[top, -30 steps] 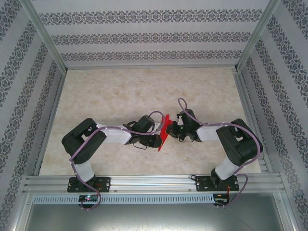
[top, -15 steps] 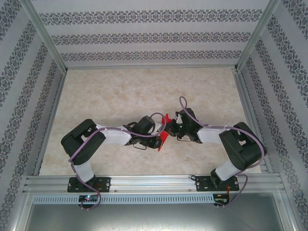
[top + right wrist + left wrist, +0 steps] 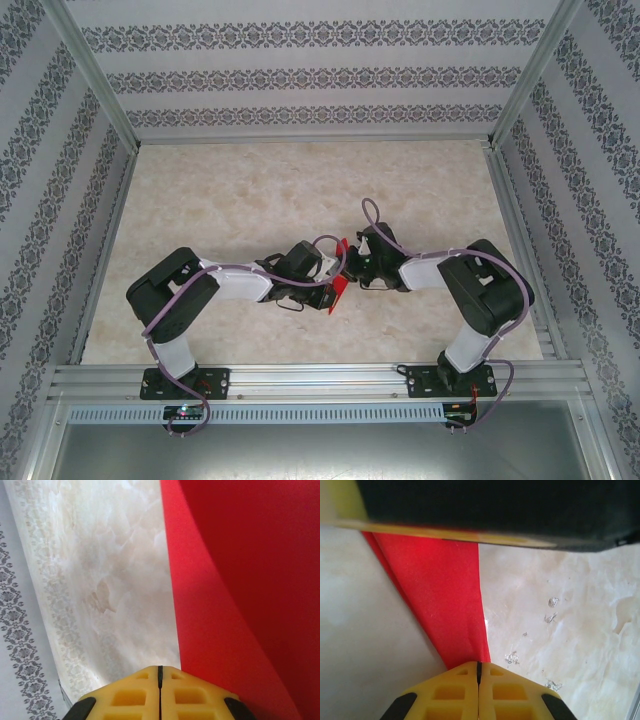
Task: Fold a paper plane with a square sheet of paper (pick it up from the middle)
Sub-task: Fold the wing for the fifth time at the center of the table.
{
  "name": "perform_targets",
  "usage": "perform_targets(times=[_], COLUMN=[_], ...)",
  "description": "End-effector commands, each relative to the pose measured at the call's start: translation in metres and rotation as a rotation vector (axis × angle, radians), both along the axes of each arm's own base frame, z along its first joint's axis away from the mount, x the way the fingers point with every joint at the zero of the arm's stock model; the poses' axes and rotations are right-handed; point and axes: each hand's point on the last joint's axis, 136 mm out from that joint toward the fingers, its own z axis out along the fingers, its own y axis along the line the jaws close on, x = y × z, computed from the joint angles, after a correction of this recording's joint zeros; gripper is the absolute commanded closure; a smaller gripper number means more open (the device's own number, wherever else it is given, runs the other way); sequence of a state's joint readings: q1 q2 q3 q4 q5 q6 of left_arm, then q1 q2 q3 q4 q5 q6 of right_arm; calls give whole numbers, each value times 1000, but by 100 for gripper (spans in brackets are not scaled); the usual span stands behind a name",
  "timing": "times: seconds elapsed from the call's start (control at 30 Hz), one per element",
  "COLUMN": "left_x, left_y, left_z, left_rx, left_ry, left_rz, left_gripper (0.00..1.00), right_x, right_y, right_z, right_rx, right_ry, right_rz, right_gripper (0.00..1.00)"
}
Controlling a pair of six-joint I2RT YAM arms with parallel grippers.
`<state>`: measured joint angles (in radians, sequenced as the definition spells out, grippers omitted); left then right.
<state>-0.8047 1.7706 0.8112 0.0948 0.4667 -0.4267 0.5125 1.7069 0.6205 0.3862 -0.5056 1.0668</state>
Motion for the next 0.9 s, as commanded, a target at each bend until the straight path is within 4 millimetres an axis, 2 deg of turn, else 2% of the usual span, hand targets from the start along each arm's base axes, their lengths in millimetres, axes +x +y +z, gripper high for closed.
perform_targets(times=[0.0, 0.13, 0.4, 0.87], left_x=[-34, -37, -44, -57], left_y=[58, 61, 69, 77], left_z=[-57, -59, -64, -74], left_rx=[265, 272, 294, 312], left_ry=[120, 125, 135, 163], left_rz=[7, 1, -13, -49], left_gripper=[93, 93, 93, 94], right_x=[10, 15, 32, 72], right_y=[-10, -20, -33, -52], right_z=[-14, -26, -37, -29], right_rx=[-90, -174, -230, -229], right_ry=[-2, 12, 20, -4], right_rz=[-16, -20, -52, -98], right_gripper=[93, 93, 92, 92])
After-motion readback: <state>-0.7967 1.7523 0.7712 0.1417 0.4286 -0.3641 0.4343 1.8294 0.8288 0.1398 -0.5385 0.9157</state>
